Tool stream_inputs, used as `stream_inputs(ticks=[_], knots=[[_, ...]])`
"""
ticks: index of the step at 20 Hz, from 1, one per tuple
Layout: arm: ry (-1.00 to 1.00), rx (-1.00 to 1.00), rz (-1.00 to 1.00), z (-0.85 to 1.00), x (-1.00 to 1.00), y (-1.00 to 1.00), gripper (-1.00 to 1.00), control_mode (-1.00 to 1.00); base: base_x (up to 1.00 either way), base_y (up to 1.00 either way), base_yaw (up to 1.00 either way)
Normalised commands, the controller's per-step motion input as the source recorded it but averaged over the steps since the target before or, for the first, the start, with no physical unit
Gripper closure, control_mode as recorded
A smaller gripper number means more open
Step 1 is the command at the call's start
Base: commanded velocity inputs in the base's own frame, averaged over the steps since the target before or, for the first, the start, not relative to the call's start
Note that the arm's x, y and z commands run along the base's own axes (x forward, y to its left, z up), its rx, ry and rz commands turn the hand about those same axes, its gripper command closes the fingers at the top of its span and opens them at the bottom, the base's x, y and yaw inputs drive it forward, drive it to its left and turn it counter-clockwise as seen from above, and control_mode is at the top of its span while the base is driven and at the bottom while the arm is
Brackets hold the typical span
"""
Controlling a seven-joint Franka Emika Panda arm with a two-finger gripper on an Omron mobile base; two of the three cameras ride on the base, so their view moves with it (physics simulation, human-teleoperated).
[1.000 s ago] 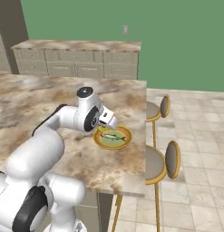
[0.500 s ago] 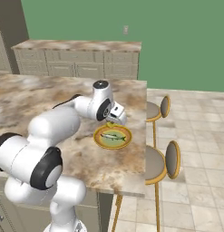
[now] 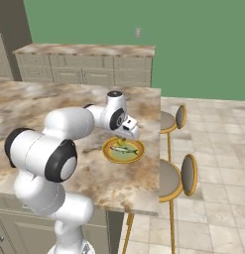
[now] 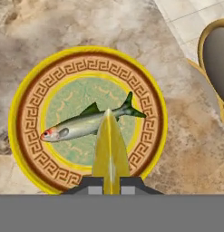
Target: Take the lemon wedge from the fridge and place it on the plate with fish on the dining counter.
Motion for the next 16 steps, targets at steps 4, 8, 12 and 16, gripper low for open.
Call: stream_inputs(ticks=[4,8,12,16], knots=[[0.22,0.00,0.00,-0.42,-0.13,0.07,1.00,-1.00,0.00,0.00,0.00],[0.11,0.00,-0.01,-0.24,-0.02,0.02,1.00,-1.00,0.00,0.00,0.00],[0.06,0.00,-0.09,-0.21,0.20,0.00,1.00,-1.00,0.00,0.00,0.00],[0.01,0.00,-0.09,-0.19,0.15,0.00,1.00,-1.00,0.00,0.00,0.00]])
